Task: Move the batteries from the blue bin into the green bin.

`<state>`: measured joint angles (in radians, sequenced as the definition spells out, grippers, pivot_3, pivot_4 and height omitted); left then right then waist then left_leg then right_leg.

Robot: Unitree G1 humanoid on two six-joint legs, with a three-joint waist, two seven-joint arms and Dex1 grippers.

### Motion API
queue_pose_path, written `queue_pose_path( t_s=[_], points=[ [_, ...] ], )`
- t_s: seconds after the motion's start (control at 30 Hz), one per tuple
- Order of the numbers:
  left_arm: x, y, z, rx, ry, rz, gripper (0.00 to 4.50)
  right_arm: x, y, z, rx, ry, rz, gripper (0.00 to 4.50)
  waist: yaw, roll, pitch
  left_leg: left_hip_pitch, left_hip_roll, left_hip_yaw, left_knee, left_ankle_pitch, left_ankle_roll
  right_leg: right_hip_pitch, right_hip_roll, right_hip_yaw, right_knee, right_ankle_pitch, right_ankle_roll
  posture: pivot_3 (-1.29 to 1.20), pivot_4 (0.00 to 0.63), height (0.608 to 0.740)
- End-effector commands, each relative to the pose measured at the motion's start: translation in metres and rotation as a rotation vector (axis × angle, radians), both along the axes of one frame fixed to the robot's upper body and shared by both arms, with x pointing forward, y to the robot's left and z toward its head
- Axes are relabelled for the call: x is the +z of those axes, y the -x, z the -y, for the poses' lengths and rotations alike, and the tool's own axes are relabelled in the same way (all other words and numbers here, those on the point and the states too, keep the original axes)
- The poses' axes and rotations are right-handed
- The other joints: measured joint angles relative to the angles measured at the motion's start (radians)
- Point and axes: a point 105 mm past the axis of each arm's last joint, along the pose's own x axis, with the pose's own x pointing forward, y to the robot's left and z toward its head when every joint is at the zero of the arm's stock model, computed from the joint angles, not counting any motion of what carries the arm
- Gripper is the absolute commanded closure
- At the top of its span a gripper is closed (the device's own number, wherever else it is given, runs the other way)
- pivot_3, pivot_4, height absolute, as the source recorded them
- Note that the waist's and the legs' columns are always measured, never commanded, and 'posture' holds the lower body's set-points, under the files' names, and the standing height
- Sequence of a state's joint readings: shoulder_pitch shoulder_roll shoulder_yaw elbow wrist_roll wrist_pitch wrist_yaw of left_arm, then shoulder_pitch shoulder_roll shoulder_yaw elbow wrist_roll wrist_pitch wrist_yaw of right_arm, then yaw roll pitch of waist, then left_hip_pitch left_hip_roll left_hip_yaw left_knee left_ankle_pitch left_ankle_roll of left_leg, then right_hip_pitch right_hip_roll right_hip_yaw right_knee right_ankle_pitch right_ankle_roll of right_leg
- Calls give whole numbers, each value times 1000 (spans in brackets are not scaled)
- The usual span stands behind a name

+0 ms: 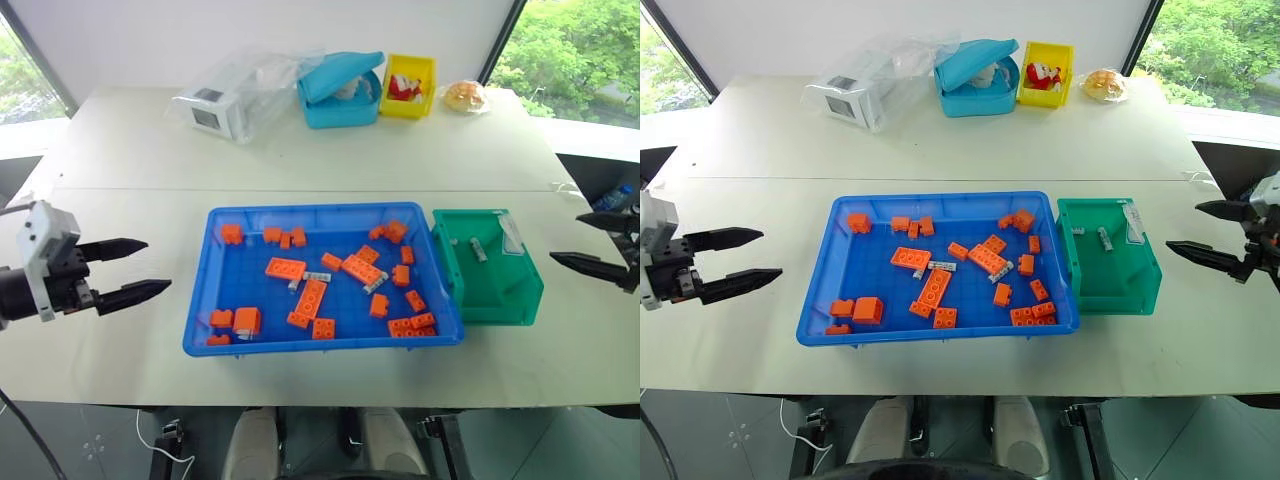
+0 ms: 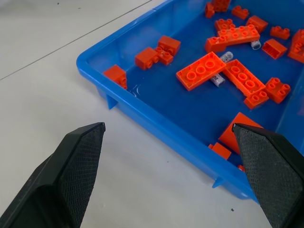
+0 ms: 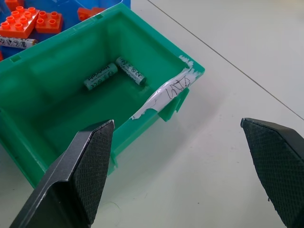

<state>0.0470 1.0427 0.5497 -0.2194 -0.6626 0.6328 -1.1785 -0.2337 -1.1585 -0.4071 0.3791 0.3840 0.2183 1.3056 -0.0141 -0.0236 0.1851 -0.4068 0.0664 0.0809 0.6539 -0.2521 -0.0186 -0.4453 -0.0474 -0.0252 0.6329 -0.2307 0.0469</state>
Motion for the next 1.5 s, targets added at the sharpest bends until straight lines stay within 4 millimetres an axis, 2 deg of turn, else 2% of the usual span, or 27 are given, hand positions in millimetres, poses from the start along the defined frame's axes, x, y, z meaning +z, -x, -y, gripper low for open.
queue_pose_path(
  t_s=[0.03,0.5,0.6,0.7,0.8,1.0,1.23,1.4,1.5],
  points=[
    [14,4,7,-42,-18,38,0,14,-2,1,7,22,46,106,0,0,0,0,0,0,0,0,0,0,0,0,0,0,0,0,150,736],
    [31,-4,26,-101,18,83,0,16,-9,2,2,37,52,106,0,0,0,0,0,1,0,0,0,0,1,0,0,0,0,0,150,736],
    [36,-4,33,-137,29,100,0,28,-17,-3,11,34,86,106,-4,1,0,1,0,1,0,0,0,1,1,1,0,1,0,0,150,736],
    [37,-2,38,-153,60,101,0,45,-25,-18,52,19,142,106,-6,3,1,1,0,1,0,0,0,1,1,1,0,1,0,0,150,736],
    [35,2,45,-189,69,83,0,56,-33,-44,123,24,164,106,-5,3,2,1,0,0,0,0,0,0,2,1,1,1,0,0,150,736],
    [31,15,57,-316,47,11,0,63,-38,-145,431,13,118,106,-6,4,2,1,0,0,0,0,0,0,2,1,2,1,0,0,150,736],
    [19,23,64,-457,-62,-27,0,33,-53,-264,613,34,27,106,-2,4,2,0,0,0,0,0,0,-1,2,1,2,1,0,0,150,736],
    [15,19,69,-508,-94,-22,0,-1,-50,-323,677,45,-85,106,6,4,2,-3,0,0,1,1,-1,-3,2,0,4,3,2,0,150,736],
    [15,17,72,-514,-93,-9,0,-19,-52,-343,670,70,-121,106,2,3,1,-4,0,0,1,1,-1,-4,1,0,4,3,2,0,150,736]
  ],
)
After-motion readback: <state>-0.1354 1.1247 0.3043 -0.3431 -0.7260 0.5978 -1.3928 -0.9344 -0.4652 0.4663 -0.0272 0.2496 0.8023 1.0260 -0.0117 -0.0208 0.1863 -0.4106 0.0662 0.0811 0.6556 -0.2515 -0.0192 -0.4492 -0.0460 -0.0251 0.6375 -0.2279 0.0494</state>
